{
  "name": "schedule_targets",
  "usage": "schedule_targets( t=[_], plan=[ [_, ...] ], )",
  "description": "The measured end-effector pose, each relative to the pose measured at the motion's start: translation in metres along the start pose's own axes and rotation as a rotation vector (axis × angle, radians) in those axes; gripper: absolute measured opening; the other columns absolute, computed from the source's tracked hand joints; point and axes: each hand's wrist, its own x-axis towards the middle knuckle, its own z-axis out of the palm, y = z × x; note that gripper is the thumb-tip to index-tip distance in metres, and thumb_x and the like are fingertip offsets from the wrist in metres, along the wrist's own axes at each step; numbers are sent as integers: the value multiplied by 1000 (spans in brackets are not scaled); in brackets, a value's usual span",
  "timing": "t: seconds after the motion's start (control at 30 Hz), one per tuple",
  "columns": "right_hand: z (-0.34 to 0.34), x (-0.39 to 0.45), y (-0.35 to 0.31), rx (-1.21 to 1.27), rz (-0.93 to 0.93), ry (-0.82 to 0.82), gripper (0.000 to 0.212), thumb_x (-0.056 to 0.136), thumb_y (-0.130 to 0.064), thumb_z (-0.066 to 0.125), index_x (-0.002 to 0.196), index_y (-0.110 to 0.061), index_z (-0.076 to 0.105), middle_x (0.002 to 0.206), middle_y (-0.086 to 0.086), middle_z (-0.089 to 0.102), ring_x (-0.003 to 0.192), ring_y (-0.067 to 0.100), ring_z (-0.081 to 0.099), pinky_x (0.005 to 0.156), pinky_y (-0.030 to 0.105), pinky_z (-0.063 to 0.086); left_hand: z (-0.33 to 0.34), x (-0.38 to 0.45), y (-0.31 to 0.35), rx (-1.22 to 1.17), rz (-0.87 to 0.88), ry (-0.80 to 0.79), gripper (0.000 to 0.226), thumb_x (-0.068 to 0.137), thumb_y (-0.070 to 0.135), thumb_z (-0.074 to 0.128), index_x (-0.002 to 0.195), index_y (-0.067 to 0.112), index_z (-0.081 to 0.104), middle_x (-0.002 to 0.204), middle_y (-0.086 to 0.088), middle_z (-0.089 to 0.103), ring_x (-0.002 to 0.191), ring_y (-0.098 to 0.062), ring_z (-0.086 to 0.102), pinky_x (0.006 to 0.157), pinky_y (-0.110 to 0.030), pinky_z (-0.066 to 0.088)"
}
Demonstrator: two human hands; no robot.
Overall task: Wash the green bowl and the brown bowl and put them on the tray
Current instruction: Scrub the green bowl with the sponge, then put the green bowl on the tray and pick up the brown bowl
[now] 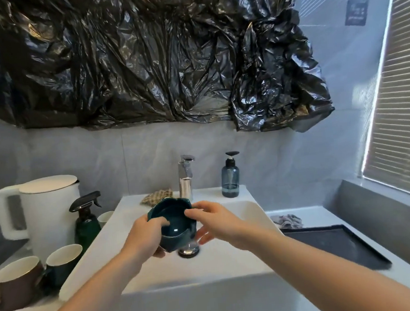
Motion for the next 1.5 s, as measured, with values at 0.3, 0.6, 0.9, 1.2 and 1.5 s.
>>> schedule_targets(
  t=[0.3,0.6,0.9,1.2,1.5],
  plan=[
    [-96,-112,29,177,157,322,27,105,-28,46,110,-11,67,99,11,74,69,22,73,59,25,57,72,-65,34,156,128,-338,61,107,67,27,118,23,67,104,-9,71,77,-24,74,68,-36,61],
    [-212,-126,102,205,282,655,27,101,-29,55,105,-6,69,103,19,75,86,31,77,77,43,65,98,-54,-12,773,306,-181,46,99,72,39,96,34,65,102,13,68,95,-12,62,87,-38,53],
    [-241,-91,165,74,544,678,37,104,-34,53,130,-7,53,121,16,63,87,32,73,71,39,65,108,-40,-26,747,265,-143,37,101,64,43,106,35,67,112,12,67,100,-11,62,87,-35,53],
    [-239,-69,200,74,645,668,30,104,-28,55,124,-6,54,129,12,55,89,29,62,65,38,64,109,-29,-35,736,267,-156,34,89,62,41,96,38,65,109,12,64,100,-7,59,86,-37,54],
    [-235,-92,182,-396,515,631,29,102,-27,55,119,-9,68,95,7,73,80,23,72,64,31,62,107,-28,-34,709,250,-189,34,87,61,41,95,39,65,114,11,63,101,-9,61,90,-39,56]
  ],
)
